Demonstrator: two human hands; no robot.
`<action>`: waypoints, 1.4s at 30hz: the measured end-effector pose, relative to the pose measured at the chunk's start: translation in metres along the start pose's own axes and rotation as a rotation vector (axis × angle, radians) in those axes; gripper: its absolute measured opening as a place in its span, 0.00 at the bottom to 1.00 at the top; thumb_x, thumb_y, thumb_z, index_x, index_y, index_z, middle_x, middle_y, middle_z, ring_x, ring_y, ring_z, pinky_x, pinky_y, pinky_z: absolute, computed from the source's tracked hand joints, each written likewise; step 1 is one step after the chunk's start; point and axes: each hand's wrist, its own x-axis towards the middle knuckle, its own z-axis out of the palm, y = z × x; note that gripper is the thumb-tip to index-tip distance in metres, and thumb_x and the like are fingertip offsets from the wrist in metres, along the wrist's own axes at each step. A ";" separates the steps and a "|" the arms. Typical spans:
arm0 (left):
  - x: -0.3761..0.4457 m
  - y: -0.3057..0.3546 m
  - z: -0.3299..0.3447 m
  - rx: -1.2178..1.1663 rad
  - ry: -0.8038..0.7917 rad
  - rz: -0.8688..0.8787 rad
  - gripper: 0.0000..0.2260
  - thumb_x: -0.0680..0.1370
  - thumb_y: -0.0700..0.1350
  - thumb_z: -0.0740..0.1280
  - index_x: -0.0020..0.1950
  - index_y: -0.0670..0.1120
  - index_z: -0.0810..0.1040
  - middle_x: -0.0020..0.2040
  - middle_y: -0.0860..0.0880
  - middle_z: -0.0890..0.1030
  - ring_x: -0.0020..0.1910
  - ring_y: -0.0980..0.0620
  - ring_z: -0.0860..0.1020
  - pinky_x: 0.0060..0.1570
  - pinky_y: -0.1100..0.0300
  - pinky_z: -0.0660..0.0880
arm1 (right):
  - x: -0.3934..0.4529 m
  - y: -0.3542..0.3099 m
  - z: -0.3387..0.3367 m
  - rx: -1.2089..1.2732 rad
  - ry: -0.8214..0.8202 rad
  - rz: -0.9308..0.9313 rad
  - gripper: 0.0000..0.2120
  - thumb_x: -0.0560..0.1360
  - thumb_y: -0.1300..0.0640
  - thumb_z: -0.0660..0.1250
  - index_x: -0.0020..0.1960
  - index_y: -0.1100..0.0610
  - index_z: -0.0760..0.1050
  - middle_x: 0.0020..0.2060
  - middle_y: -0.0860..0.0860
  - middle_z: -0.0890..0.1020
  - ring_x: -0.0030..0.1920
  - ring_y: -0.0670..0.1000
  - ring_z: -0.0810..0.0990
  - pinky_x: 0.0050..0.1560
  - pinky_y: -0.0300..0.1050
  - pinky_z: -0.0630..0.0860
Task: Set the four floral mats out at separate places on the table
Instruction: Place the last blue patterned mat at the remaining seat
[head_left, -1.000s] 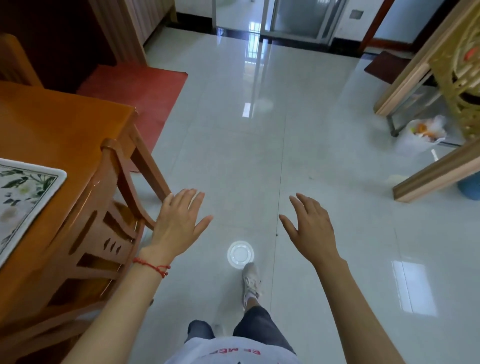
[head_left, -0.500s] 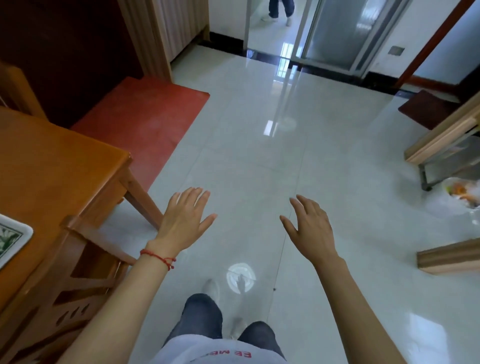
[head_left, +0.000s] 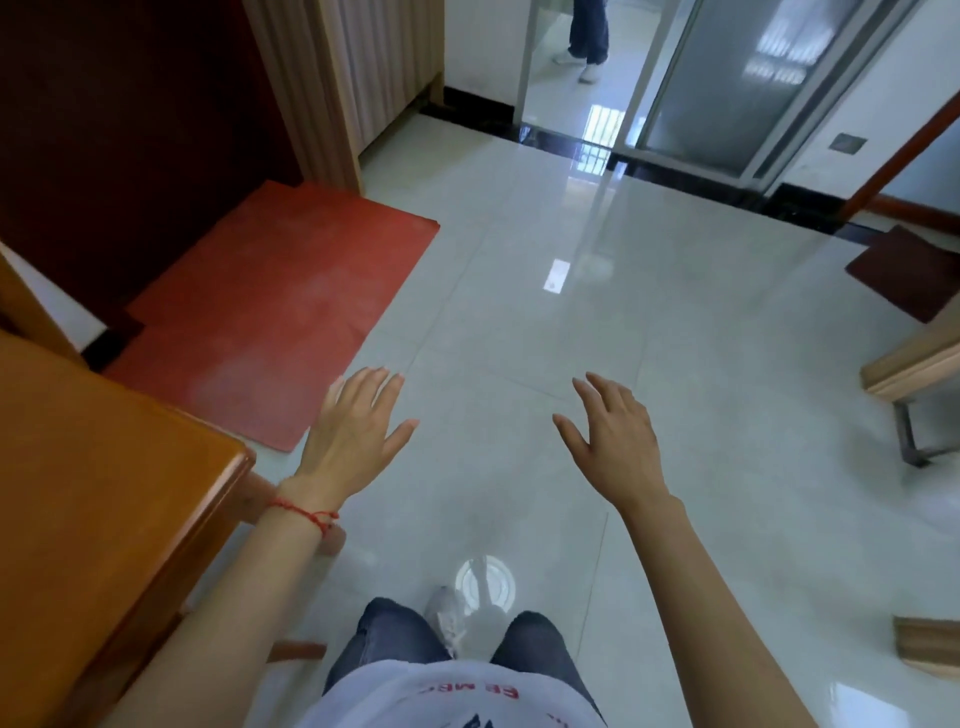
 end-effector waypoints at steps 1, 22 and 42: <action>0.012 -0.006 -0.001 -0.002 -0.012 -0.012 0.25 0.75 0.55 0.55 0.59 0.38 0.75 0.56 0.39 0.79 0.59 0.42 0.73 0.56 0.44 0.72 | 0.015 -0.002 0.001 0.014 -0.006 -0.002 0.28 0.75 0.42 0.52 0.62 0.62 0.72 0.60 0.59 0.77 0.61 0.61 0.75 0.58 0.56 0.72; 0.243 -0.087 0.017 -0.016 -0.046 -0.483 0.28 0.75 0.57 0.53 0.64 0.38 0.73 0.60 0.37 0.78 0.60 0.38 0.76 0.57 0.39 0.71 | 0.378 -0.006 0.043 0.004 -0.099 -0.460 0.27 0.75 0.43 0.53 0.62 0.62 0.73 0.60 0.59 0.77 0.60 0.61 0.75 0.58 0.56 0.72; 0.294 -0.276 -0.003 -0.015 -0.013 -0.910 0.32 0.79 0.61 0.44 0.63 0.38 0.73 0.60 0.37 0.78 0.60 0.38 0.75 0.59 0.42 0.73 | 0.582 -0.223 0.132 0.093 -0.204 -0.910 0.24 0.73 0.44 0.56 0.58 0.61 0.75 0.57 0.58 0.79 0.55 0.60 0.79 0.49 0.53 0.77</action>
